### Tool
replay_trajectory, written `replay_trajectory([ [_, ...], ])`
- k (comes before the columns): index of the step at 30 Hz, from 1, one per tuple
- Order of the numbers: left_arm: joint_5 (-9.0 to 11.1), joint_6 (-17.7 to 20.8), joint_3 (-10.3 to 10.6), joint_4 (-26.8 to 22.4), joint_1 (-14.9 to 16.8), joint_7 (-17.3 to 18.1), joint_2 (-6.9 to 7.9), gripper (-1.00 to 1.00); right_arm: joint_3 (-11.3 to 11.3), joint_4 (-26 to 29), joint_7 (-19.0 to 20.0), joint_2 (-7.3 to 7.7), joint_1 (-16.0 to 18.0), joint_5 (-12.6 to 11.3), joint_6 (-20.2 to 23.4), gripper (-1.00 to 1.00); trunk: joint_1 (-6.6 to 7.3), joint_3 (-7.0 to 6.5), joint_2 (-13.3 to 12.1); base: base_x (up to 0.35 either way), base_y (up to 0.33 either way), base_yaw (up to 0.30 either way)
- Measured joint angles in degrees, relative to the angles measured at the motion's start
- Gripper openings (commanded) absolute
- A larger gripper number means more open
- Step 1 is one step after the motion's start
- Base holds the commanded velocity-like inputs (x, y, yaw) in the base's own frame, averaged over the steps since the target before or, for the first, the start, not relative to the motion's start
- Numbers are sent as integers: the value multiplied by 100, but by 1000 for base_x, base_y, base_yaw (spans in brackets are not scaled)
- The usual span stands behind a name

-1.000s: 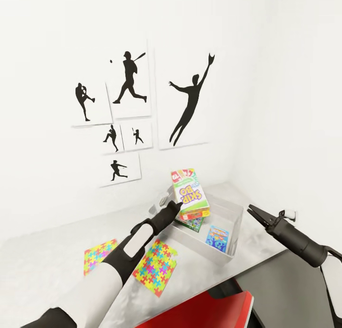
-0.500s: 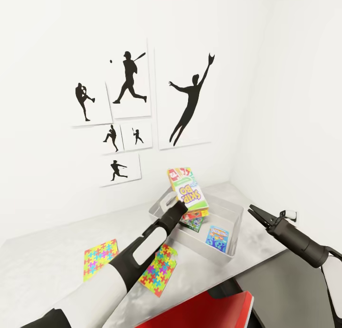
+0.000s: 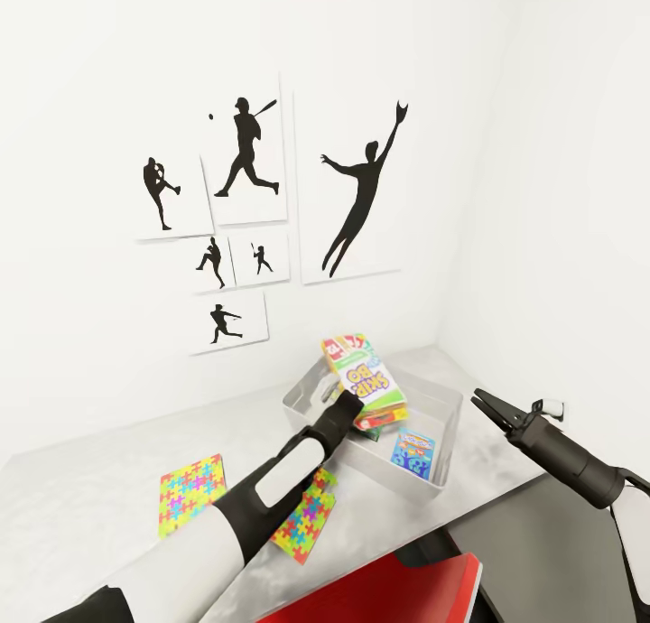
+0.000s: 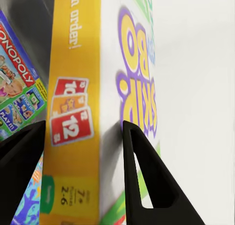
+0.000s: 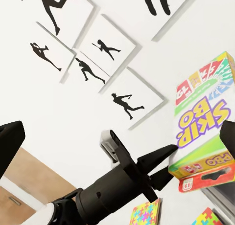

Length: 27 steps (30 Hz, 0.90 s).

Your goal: Put all the toys in the child's room - the three board games (two on the bed and one on the table), the two jigsaw puzzles on the table, and the tennis ball on the table - inside the toy box on the table in the child's room.

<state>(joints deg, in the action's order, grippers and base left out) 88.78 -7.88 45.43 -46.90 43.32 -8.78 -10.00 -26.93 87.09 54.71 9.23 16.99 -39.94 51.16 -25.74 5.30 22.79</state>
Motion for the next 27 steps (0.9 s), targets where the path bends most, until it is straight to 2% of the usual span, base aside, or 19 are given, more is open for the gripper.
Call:
replay_trajectory([
  [4,212,-49,306,0,-1,-1,0,-100,-5,3,0,-1,-1,-1,0,100,0,0,0,0,0,0],
  [6,425,-130,412,0,0,2,0,-100,-7,12,35,-1,-1,-2,0,100,0,0,0,0,0,0],
  [7,493,-159,431,0,0,3,0,-100,-8,13,53,-1,-1,0,0,100,0,0,0,0,0,0],
  [9,782,-264,479,6,0,12,0,-100,-14,16,154,-1,-2,6,0,100,0,0,0,0,0,0],
  [13,1030,-334,507,14,0,21,0,-100,-17,19,269,-1,-7,9,-5,100,0,0,0,0,0,0],
  [19,1099,-354,535,17,0,16,0,-100,-93,39,312,-1,-9,6,-1,100,0,0,0,0,0,0],
  [27,1113,-360,549,1,0,6,0,-100,-532,61,730,-1,-200,1,10,100,0,4,0,0,0,0],
])
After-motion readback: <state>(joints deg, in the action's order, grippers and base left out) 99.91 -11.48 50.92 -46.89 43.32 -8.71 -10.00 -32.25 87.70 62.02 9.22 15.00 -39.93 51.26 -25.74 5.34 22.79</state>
